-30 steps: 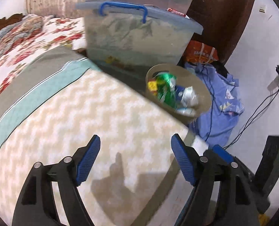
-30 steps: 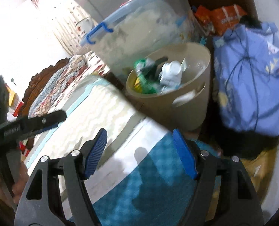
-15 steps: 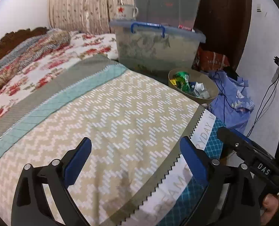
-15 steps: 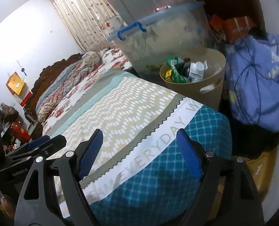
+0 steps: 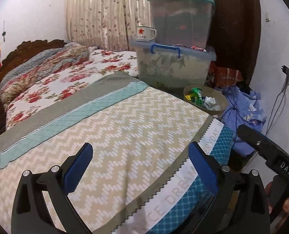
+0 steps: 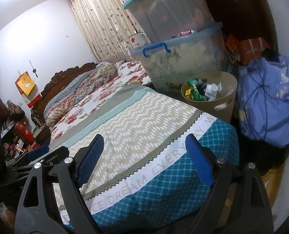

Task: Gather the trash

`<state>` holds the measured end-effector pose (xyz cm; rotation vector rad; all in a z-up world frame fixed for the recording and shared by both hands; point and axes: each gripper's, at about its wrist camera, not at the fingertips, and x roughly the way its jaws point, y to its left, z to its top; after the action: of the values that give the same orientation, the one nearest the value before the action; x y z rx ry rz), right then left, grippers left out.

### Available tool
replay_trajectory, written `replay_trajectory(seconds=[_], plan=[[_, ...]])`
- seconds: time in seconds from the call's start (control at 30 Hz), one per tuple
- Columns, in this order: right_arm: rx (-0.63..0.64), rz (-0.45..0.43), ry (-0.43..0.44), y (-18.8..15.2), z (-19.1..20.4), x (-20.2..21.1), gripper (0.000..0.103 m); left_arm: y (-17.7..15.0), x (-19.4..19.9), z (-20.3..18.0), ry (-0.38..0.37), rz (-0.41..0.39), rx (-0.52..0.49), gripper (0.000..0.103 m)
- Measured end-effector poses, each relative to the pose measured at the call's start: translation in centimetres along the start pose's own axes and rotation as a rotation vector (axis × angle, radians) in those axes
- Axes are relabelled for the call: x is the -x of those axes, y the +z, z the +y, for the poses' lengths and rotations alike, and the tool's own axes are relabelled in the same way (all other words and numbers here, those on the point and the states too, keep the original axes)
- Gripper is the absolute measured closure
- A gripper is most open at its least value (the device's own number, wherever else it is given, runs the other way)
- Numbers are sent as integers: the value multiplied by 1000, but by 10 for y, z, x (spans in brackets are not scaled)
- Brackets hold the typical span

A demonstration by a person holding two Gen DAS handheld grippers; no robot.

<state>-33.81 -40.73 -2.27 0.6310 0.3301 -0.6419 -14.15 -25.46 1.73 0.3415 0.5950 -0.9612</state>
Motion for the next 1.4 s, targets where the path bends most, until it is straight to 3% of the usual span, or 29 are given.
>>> replay_trajectory(seconds=[0.33, 1.0, 1.27, 1.4], plan=[[-1, -42, -53, 1, 8, 17, 4, -2, 5, 1, 70, 25, -2, 9], [-9, 27, -31, -16, -1, 10, 4, -15, 17, -14, 205, -4, 32, 9], [-15, 70, 1, -20, 1, 3, 4, -20, 13, -6, 195, 65, 114, 9], [-11, 54, 8, -21, 5, 9, 4, -24, 16, -11, 182, 90, 99, 9]])
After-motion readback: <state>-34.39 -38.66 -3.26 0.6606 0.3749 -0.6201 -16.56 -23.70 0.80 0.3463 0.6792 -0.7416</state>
